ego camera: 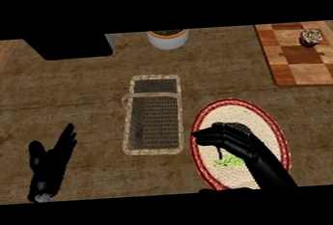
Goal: Pick the bell pepper from the placemat and place it in the basket
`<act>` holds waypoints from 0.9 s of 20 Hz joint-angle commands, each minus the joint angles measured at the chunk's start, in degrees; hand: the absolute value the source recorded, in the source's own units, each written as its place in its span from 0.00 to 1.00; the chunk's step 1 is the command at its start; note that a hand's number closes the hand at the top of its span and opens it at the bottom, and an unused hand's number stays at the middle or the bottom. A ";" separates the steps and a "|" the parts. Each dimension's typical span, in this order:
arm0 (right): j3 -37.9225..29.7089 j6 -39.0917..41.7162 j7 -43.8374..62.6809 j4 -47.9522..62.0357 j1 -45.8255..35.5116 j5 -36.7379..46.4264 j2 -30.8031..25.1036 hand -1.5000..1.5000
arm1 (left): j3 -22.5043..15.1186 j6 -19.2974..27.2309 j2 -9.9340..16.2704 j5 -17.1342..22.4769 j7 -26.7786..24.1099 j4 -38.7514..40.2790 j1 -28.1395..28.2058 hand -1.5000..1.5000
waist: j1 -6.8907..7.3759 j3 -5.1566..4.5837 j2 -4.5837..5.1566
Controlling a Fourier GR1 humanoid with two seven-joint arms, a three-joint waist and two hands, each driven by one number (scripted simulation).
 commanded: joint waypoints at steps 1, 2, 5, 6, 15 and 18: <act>-3.56 -4.49 7.24 -3.04 0.08 13.88 -8.33 0.00 | 0.52 -0.36 0.99 0.75 2.26 1.65 3.55 0.50 | -1.58 -0.63 -0.22; -4.97 -4.64 9.71 -3.19 0.31 16.77 -10.69 0.00 | -0.55 0.47 0.26 -0.07 2.09 0.47 4.77 0.50 | -1.66 -0.64 -0.39; -8.82 0.04 18.73 -12.25 0.51 19.07 -17.11 0.00 | 0.12 0.02 0.56 0.80 3.08 0.19 4.97 0.50 | -2.21 -0.62 -0.24; -9.74 2.87 22.15 -14.83 -0.84 20.08 -19.47 0.00 | 0.29 -0.71 1.13 1.14 3.27 -0.52 4.70 0.50 | -2.24 -0.72 -0.36; -20.17 25.70 38.58 -35.67 4.78 6.91 -37.77 0.00 | 0.56 0.00 1.04 1.04 4.63 -1.72 6.35 0.50 | -2.27 -0.54 0.10; -24.16 31.94 40.66 -34.99 6.12 0.56 -42.14 0.00 | -0.59 -0.27 0.22 0.03 2.11 -2.85 7.68 0.50 | -2.04 -0.51 0.18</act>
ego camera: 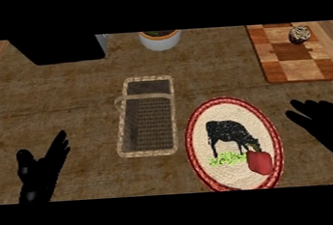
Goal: Pick the bell pepper from the placemat and place it in the basket
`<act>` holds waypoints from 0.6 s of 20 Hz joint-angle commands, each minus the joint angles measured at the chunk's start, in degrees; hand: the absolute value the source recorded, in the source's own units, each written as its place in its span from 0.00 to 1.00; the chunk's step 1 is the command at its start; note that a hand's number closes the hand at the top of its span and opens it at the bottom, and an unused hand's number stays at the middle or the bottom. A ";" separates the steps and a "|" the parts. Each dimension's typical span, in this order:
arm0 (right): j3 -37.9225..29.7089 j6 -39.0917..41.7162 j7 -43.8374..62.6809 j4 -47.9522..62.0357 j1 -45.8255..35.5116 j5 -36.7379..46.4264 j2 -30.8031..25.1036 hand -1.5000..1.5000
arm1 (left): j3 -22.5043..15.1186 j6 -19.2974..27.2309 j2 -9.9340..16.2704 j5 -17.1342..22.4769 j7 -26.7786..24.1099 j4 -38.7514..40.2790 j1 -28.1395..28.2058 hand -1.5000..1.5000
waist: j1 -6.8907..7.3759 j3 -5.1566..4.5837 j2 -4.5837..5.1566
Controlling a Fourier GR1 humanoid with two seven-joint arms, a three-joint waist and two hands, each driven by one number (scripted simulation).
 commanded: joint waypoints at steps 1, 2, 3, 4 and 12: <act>-4.86 9.81 7.71 -8.09 2.63 -9.20 -6.45 0.00 | -1.01 -0.68 0.12 0.11 3.62 1.37 0.93 0.50 | 0.57 -0.27 0.64; -7.31 11.35 8.83 -8.70 1.94 -11.99 -7.44 0.00 | -0.81 -0.77 -0.09 0.58 4.14 1.48 1.02 0.50 | 0.65 -0.28 0.63; -9.14 12.85 10.60 -8.50 1.12 -14.78 -7.86 0.00 | -0.80 -1.10 -0.18 0.24 2.69 1.76 1.39 0.50 | 1.25 -0.27 0.72; -10.27 13.09 10.61 -11.58 4.37 -15.06 -8.13 0.00 | -0.63 -1.07 0.33 -0.15 2.90 2.00 1.79 0.50 | 0.34 -0.18 0.48; -23.09 20.09 10.83 -11.05 5.83 -25.94 -6.33 0.00 | -1.77 0.28 -2.13 -1.91 3.99 0.71 1.80 0.50 | 2.06 -0.03 0.83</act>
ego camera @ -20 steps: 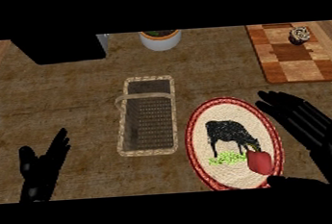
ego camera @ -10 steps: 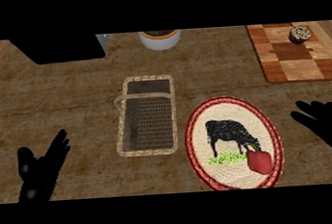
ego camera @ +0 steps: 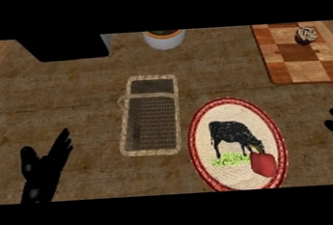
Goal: Pick the bell pepper from the placemat and place it in the basket
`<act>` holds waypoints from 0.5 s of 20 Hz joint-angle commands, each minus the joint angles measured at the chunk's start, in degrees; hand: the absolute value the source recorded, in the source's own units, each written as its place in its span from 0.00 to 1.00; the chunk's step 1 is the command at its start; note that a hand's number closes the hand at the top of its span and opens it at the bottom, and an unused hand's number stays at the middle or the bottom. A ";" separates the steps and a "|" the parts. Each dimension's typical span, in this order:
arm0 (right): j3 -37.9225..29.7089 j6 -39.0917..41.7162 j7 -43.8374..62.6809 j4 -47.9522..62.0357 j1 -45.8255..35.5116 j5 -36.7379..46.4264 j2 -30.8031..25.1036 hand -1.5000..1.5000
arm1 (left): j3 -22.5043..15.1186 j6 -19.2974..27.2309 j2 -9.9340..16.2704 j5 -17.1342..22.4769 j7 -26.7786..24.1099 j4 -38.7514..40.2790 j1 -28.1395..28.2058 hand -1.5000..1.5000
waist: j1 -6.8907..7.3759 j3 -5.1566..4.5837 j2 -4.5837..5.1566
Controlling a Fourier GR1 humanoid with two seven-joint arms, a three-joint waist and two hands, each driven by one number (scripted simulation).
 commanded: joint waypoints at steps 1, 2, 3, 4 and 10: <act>-4.49 2.93 2.18 -5.99 3.24 -3.42 2.94 0.00 | -1.35 0.91 -2.82 -2.25 -1.22 5.97 0.12 0.50 | 0.61 -0.26 0.51; -4.59 2.85 -0.77 -3.26 4.19 -0.32 5.21 0.00 | -2.24 0.23 -2.51 -1.57 0.40 1.50 3.23 0.50 | 1.14 -0.19 0.50; -3.80 2.18 3.15 -9.34 5.61 -1.72 5.74 0.00 | -0.50 -2.05 -0.21 0.26 0.77 0.73 4.11 0.50 | 0.81 -0.23 0.34; -1.48 2.33 -0.92 -3.94 4.58 3.19 7.88 0.00 | -1.08 -0.51 -0.93 -0.61 3.51 -1.33 2.39 0.50 | 1.70 -0.18 0.61; 3.50 2.34 -5.35 -0.41 4.70 11.48 12.38 0.00 | -0.31 -2.71 0.75 0.00 5.48 -4.22 4.16 0.50 | 2.42 -0.11 0.65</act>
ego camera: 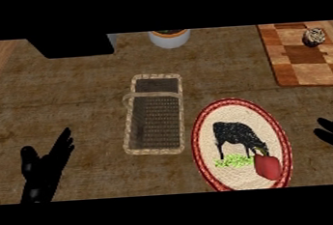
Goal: Pick the bell pepper from the placemat and place it in the basket
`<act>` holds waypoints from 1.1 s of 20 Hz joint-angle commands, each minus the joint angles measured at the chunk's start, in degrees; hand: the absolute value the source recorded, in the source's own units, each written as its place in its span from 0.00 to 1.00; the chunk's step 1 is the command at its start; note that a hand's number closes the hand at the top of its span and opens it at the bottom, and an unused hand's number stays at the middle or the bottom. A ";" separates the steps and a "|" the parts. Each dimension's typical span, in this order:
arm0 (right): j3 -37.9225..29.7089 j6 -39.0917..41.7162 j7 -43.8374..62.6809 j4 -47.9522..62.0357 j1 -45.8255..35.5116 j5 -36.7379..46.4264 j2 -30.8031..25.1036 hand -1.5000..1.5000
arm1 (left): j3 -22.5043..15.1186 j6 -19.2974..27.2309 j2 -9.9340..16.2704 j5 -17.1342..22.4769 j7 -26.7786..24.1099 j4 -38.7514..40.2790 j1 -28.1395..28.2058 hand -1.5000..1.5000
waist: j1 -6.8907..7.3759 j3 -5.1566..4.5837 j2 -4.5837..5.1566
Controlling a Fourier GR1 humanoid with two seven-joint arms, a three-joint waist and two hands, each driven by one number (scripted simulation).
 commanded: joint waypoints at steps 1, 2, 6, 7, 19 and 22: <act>5.09 -1.01 0.66 -4.72 1.41 9.44 4.56 0.00 | -2.33 0.39 -2.65 -2.17 0.27 4.48 0.48 0.50 | 0.23 -0.33 0.43; 5.15 -0.75 -5.15 -0.97 2.54 13.90 5.83 0.00 | -2.48 1.66 -1.91 -3.20 0.67 0.80 3.19 0.50 | 0.46 -0.24 0.36; 12.32 -2.79 -4.63 1.88 0.87 20.89 7.40 0.00 | 0.43 -1.11 0.86 -0.75 4.58 0.47 -0.09 0.50 | 0.62 -0.27 0.43; 14.15 -3.50 -3.57 4.38 -1.13 21.94 7.49 0.00 | -0.92 -1.11 -1.46 -1.80 -0.18 3.39 1.79 0.50 | 1.00 -0.32 0.54; 25.05 -13.79 -16.53 19.43 2.60 41.82 15.35 0.00 | 0.62 -0.67 -3.75 -3.27 1.37 7.12 -1.93 0.50 | 0.31 -0.33 0.52; 19.27 -12.23 -18.46 16.96 5.01 39.70 13.90 0.00 | 0.74 -0.96 -4.27 -3.59 -0.67 3.46 2.97 0.50 | 0.27 -0.34 0.38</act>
